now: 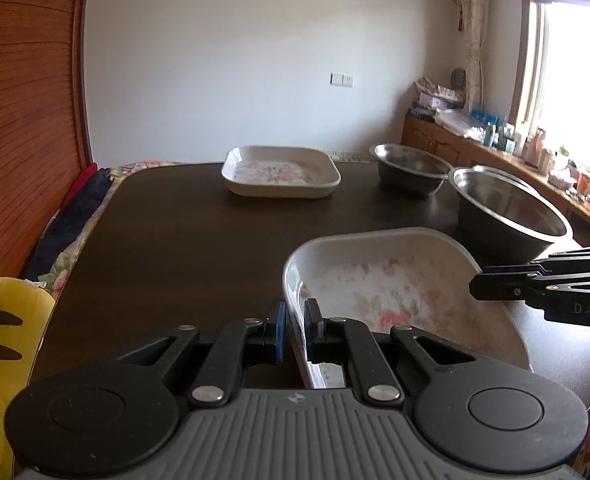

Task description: Organize plates and bowls

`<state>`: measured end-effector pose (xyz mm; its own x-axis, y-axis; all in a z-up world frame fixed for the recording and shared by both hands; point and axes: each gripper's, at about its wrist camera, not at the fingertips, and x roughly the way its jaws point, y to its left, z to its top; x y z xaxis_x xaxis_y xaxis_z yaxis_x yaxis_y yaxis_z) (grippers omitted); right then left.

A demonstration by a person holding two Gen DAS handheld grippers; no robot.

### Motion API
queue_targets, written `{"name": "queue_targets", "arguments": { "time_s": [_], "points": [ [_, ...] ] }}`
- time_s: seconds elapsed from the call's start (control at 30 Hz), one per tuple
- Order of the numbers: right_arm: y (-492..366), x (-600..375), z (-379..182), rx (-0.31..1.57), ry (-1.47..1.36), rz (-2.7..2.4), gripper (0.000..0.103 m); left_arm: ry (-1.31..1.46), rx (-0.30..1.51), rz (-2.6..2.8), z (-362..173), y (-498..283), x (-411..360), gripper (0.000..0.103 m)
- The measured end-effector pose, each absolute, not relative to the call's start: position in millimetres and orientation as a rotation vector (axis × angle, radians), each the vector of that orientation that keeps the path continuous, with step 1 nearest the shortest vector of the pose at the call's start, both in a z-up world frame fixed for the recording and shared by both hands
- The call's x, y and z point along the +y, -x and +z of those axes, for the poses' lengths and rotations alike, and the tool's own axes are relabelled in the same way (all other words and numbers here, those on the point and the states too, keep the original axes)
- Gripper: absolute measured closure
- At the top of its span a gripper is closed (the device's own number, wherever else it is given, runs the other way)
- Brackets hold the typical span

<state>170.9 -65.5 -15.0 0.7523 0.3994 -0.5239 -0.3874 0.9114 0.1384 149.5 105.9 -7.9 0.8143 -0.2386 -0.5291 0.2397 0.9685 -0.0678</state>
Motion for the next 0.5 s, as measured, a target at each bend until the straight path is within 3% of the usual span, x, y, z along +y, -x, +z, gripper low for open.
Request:
{"name": "queue_targets", "arguments": {
  "time_s": [0.13, 0.33, 0.4, 0.5],
  "points": [
    [-167.4, -69.0, -9.0, 0.552, -0.015, 0.431, 0.09, 0.006, 0.542, -0.257, -4.3, -144.6, 104.6, 0.063],
    [-156.5, -73.7, -0.2, 0.497, -0.001, 0.437, 0.089, 0.001, 0.501, -0.273, 2.3, -134.6, 100.2, 0.048],
    [-152.6, -74.0, 1.4, 0.48, 0.007, 0.435, 0.089, -0.008, 0.484, -0.273, 5.3, -130.5, 97.3, 0.036],
    [-146.8, -74.6, 3.4, 0.452, 0.017, 0.431, 0.089, -0.021, 0.464, -0.281, 9.2, -126.3, 92.7, 0.028]
  ]
}}
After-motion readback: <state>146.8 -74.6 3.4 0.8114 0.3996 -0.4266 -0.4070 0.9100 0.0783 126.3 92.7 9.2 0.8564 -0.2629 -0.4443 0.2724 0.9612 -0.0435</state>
